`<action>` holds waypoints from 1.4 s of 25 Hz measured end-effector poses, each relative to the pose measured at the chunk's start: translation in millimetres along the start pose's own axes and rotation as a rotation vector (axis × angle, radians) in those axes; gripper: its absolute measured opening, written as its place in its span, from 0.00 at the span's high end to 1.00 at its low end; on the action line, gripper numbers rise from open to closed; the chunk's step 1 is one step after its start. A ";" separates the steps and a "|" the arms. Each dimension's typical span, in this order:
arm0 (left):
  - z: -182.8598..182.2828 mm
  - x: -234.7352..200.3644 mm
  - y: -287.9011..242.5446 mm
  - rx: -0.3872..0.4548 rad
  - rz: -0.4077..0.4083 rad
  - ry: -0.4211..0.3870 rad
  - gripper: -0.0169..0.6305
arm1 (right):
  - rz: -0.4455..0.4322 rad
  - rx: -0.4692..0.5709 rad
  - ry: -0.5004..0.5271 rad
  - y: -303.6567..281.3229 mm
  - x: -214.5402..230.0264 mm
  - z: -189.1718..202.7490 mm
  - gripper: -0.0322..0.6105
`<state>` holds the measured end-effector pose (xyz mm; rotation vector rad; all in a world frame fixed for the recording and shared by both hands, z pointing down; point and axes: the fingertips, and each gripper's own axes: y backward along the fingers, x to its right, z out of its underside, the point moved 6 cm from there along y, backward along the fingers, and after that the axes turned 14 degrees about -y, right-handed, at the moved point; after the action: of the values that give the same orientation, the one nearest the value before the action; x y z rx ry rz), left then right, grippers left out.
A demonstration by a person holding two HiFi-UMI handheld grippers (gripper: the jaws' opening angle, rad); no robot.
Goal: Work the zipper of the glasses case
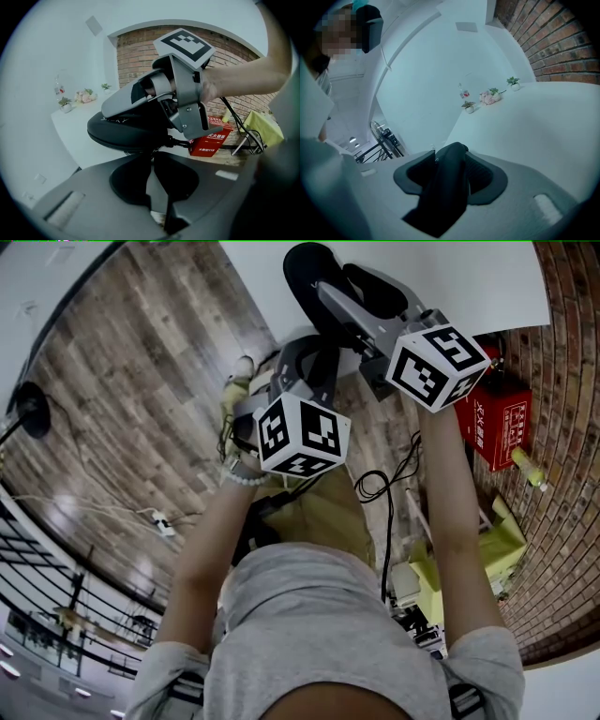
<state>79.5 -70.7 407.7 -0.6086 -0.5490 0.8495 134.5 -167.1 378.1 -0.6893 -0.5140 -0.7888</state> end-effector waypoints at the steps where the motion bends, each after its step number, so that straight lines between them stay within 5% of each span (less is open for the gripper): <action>1: -0.2 0.1 -0.2 0.001 0.000 -0.004 0.91 | 0.000 -0.001 -0.001 0.0 0.3 -0.3 0.63; 16: -3.3 3.2 -2.8 -0.001 0.017 -0.051 0.94 | 0.044 0.025 -0.059 -6.2 2.8 -5.4 0.63; 35: 16.4 -23.4 11.0 -0.021 -0.059 0.097 0.94 | 0.028 -0.009 -0.015 -12.1 -1.6 -4.0 0.63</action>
<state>50.3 -79.6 407.0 -0.6467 -0.4863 0.7550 124.7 -175.5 378.8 -0.7095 -0.5134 -0.7603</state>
